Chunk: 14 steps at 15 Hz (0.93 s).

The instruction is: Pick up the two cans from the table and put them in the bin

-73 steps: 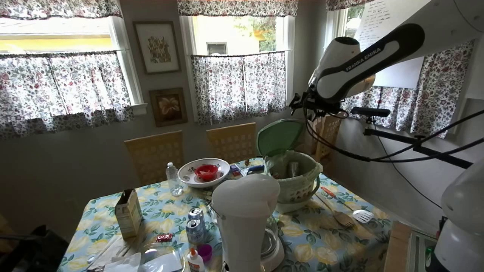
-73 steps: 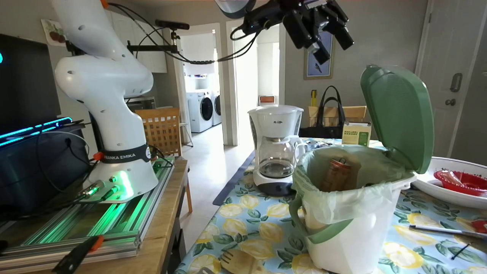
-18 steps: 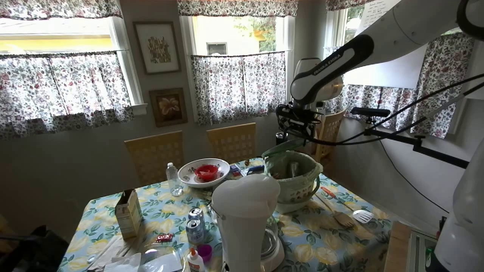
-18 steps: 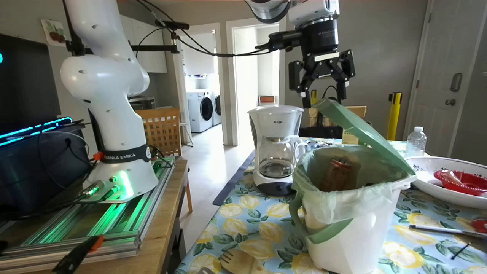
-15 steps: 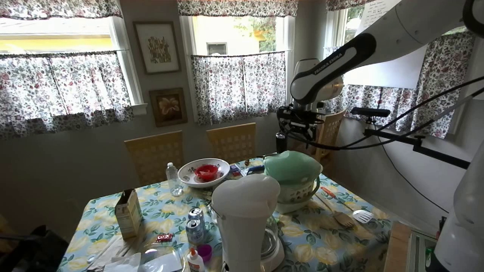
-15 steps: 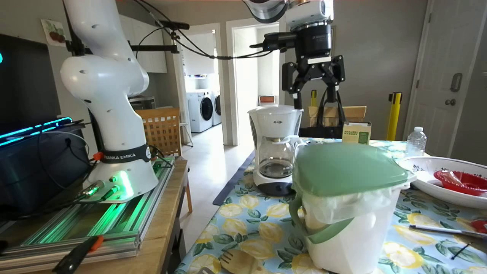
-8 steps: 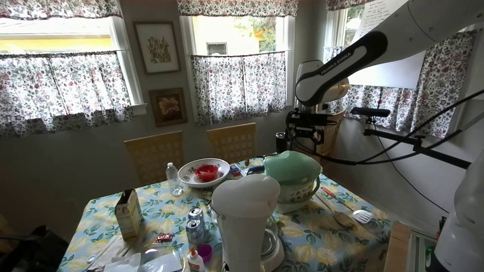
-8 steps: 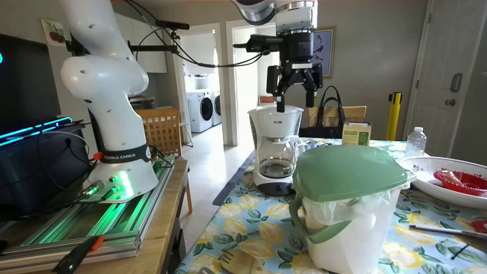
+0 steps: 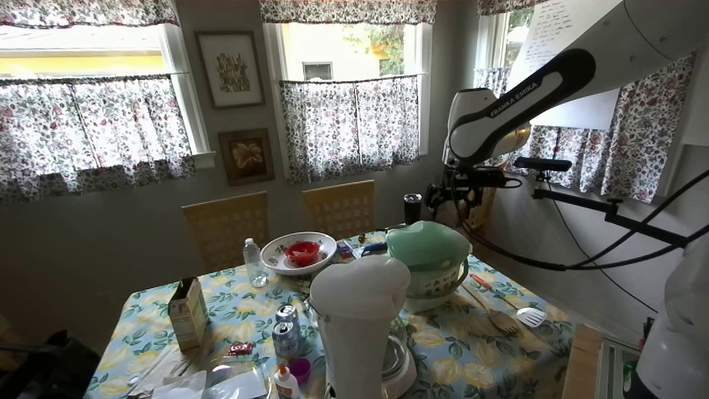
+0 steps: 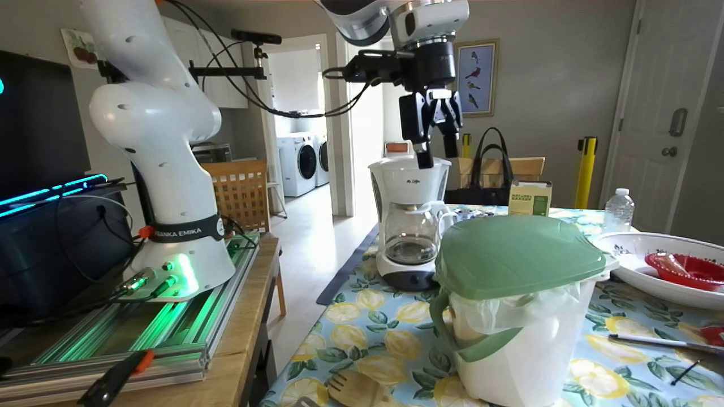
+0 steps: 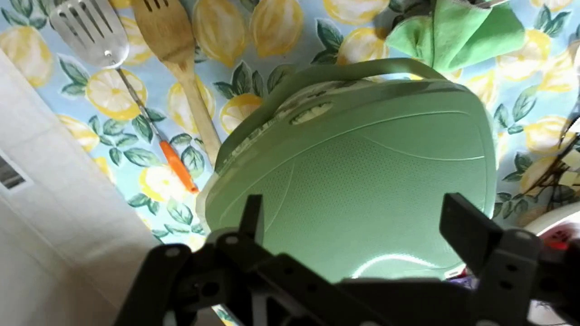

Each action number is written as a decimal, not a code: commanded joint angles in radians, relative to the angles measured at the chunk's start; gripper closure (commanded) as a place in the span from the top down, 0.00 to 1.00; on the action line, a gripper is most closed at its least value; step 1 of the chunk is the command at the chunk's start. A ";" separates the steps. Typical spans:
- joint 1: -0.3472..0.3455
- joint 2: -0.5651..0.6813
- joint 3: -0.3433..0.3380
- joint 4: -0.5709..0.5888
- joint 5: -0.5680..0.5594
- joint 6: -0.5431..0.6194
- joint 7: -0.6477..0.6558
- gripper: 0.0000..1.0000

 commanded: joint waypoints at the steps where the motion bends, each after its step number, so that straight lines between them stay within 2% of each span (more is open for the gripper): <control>1: -0.018 -0.047 -0.012 -0.074 -0.029 0.121 -0.169 1.00; 5: -0.032 -0.047 -0.020 -0.104 -0.027 0.222 -0.279 1.00; 9: -0.037 -0.045 -0.021 -0.123 -0.011 0.294 -0.325 1.00; 10: -0.037 -0.014 -0.013 -0.087 -0.003 0.252 -0.300 1.00; 14: -0.037 -0.014 -0.012 -0.089 -0.003 0.256 -0.302 1.00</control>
